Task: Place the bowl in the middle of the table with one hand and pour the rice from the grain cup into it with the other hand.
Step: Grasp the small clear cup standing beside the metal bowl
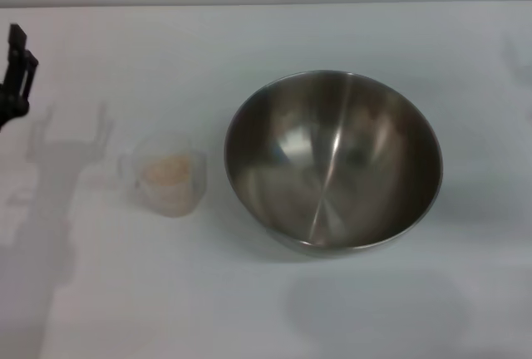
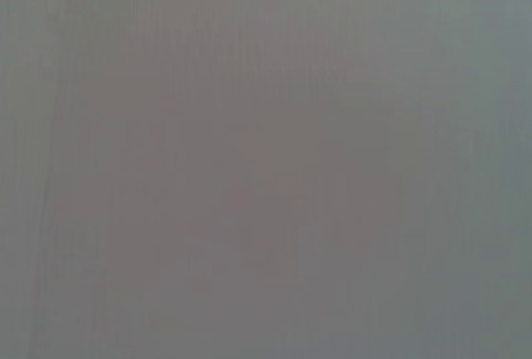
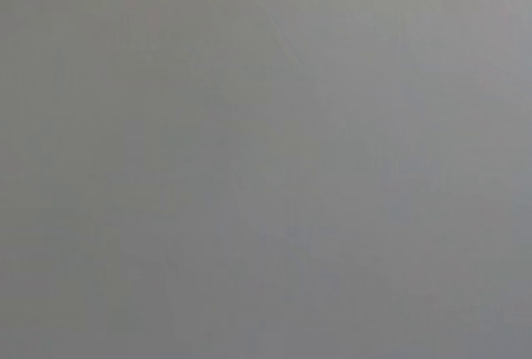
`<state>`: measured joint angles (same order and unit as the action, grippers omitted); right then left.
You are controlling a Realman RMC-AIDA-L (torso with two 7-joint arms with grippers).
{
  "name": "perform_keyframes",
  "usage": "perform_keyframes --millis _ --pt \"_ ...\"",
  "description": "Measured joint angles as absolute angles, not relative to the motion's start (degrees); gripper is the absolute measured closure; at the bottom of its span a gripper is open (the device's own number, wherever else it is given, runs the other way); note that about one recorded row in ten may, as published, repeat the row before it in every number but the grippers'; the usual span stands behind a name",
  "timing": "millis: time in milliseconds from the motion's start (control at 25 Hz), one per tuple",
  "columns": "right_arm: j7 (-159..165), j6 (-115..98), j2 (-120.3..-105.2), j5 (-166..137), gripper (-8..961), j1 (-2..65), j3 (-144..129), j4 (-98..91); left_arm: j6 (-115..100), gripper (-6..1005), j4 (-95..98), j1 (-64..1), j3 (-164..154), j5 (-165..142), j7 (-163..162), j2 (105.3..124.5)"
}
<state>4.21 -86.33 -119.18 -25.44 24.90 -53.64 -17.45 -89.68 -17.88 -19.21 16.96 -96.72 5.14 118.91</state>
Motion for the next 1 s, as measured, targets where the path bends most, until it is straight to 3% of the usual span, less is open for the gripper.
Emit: perform_keyframes --millis 1000 --pt "-2.27 -73.66 -116.45 -15.62 409 32.01 -52.52 -13.19 -86.02 291 -27.42 -5.98 7.25 -96.71 14.95 119.04"
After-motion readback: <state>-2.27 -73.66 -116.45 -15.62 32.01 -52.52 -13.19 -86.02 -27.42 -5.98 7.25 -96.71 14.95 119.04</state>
